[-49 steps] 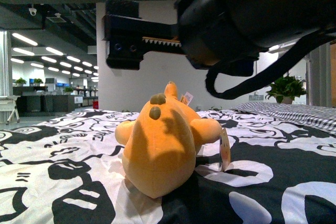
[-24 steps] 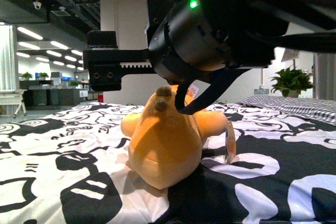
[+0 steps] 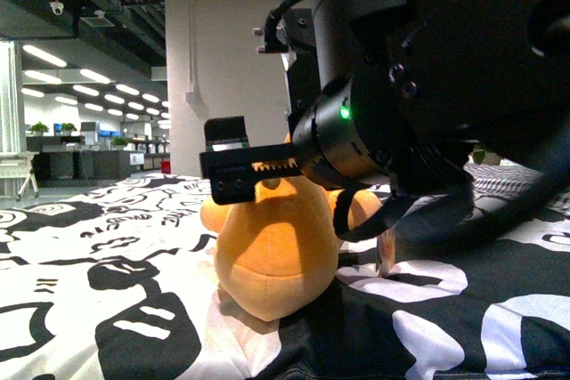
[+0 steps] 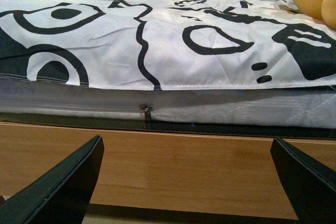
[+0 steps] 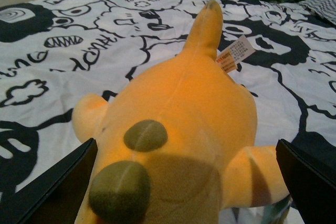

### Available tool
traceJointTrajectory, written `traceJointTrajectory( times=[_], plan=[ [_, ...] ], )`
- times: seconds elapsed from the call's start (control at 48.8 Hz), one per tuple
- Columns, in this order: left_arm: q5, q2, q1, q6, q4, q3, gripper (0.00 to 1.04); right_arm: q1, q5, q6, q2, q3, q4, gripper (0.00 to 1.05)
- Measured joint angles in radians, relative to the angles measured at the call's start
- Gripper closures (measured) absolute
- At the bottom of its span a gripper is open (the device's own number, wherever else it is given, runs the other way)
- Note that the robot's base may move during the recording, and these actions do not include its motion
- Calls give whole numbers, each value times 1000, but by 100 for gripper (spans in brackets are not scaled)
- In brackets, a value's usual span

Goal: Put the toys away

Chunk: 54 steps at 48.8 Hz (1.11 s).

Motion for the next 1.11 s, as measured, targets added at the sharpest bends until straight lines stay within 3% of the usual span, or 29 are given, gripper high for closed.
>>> traceJointTrajectory(
  times=[0.41,0.821,1.108],
  plan=[
    [0,0,0,0,0,0,6,-45,-70,107,1,-58,-39,0],
    [0,0,0,0,0,0,6,31,-126,174,29,-59,-62,0],
    [0,0,0,0,0,0,6,38,-100,173,33,-71,-43,42]
  ],
)
